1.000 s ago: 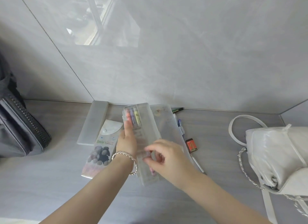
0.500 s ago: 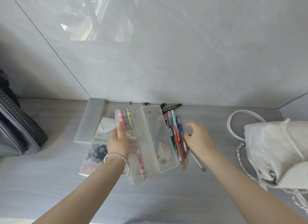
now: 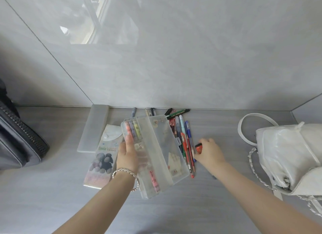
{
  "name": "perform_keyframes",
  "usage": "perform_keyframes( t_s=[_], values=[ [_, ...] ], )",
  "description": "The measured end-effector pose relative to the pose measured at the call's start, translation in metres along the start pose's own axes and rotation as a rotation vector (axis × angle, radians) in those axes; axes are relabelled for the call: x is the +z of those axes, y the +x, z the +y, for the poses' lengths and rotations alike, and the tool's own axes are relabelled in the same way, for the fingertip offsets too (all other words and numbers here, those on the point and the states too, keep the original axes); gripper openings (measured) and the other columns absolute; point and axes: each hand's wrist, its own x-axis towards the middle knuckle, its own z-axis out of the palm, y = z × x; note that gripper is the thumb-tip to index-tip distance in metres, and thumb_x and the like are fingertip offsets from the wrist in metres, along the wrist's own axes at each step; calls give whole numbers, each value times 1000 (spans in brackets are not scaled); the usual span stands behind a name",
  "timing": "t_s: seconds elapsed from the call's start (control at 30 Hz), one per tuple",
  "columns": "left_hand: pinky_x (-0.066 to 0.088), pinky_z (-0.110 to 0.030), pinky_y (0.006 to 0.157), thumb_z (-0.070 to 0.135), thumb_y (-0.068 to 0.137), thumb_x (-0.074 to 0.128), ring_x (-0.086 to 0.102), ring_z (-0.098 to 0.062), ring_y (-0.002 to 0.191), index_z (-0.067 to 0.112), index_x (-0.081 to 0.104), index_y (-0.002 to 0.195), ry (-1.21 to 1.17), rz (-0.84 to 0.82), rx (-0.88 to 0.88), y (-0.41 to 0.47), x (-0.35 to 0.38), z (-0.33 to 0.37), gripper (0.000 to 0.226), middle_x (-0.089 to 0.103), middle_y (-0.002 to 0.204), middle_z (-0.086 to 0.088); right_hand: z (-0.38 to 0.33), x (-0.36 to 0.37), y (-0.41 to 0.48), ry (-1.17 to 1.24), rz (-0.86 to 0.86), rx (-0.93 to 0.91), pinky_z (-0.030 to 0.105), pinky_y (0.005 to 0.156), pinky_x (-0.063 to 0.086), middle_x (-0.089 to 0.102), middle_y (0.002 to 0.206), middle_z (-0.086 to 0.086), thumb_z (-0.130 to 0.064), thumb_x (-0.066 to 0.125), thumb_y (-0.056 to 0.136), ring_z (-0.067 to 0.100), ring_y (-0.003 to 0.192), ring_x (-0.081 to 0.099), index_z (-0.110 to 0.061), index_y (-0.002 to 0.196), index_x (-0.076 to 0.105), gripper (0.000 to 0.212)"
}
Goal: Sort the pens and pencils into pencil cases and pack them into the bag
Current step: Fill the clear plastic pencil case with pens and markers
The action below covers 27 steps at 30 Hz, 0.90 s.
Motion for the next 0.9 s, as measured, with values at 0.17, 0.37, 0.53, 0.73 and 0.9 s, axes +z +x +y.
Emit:
perform_keyframes(
  t_s=[0.17,0.37,0.53,0.73,0.9],
  values=[
    [25,-27,88,55,93,23,40,-20,106,19,41,135,-62,-8,-26,0,1,-2,58,47,116,-1,-34,-28,-22,342,171,-77,22,77,40,57,104,8,-15,66,75,19,89,56,-14,117,59,42],
    [43,-31,88,70,83,30,58,-18,95,27,56,104,-144,-87,-25,-7,10,-5,54,61,103,6,-102,-41,-90,467,40,-531,18,77,45,54,90,-8,-20,65,73,7,83,52,-22,111,60,38],
    [47,-34,83,66,86,30,60,-19,86,21,55,95,-163,-80,-20,-12,12,-3,52,63,88,1,-99,-12,-98,262,196,-554,16,54,44,59,72,-4,-33,59,62,14,65,60,-24,87,62,27],
    [49,-49,91,80,72,28,63,-31,94,17,55,102,-238,-37,-64,-13,16,-10,75,66,96,-10,-89,-4,-90,392,209,-575,17,60,47,56,79,-5,-40,58,72,8,68,57,-21,84,71,26],
    [47,-49,94,65,87,26,60,-30,98,27,47,100,-209,-22,-24,-11,10,-6,46,61,95,-4,-75,-15,-89,447,-91,-703,6,81,37,41,105,-11,-58,48,81,-1,92,44,-20,124,58,59]
  ],
)
